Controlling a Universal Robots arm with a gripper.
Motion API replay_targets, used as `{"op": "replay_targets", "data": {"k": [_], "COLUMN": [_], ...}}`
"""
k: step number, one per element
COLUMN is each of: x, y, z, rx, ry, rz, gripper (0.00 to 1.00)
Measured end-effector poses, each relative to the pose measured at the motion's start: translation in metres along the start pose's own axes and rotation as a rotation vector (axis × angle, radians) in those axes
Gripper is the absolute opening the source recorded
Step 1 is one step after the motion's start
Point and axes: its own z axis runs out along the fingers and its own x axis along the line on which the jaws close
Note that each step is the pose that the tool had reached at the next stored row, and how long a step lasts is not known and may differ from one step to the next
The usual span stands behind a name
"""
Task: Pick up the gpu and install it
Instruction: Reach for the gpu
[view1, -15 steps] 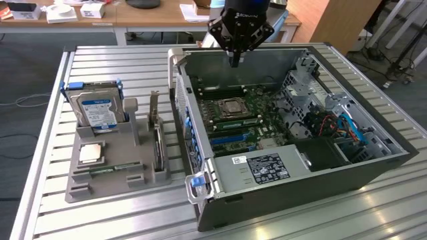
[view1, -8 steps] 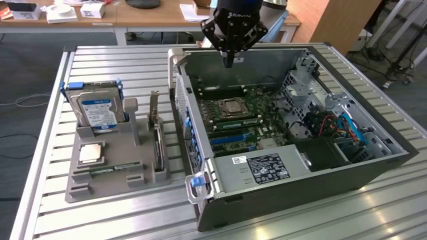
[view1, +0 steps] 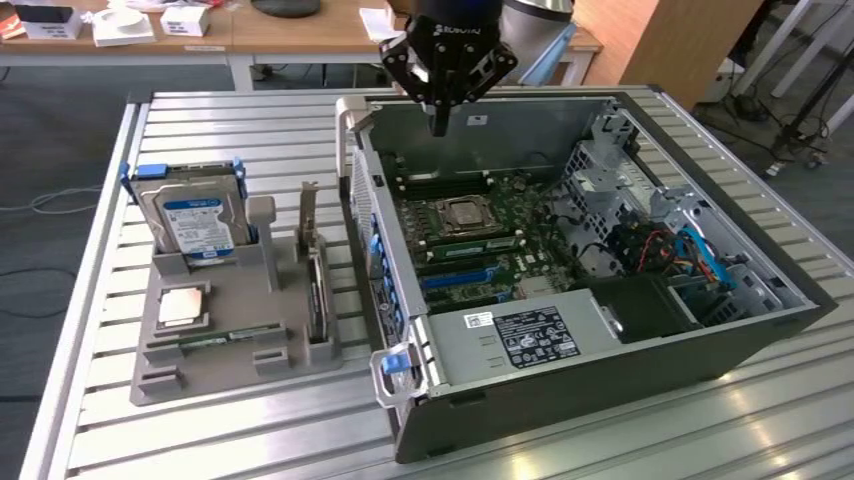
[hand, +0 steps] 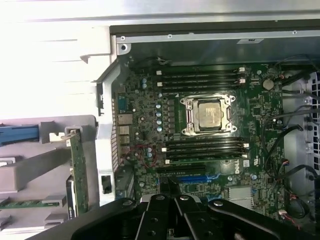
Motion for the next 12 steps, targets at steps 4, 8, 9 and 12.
{"op": "replay_targets", "data": {"k": [4,8,9,12], "x": [0.011,0.023,0.025,0.034], "y": [-0.0008,-0.0017,-0.0019,-0.0025], "z": [-0.0002,-0.0005,-0.0005,-0.0006], "rx": [0.0001,0.0000,0.0000,0.0000], "ry": [0.0000,0.0000,0.0000,0.0000], "rz": [0.000,0.000,0.000,0.000], "gripper": [0.11,0.11,0.11,0.11]}}
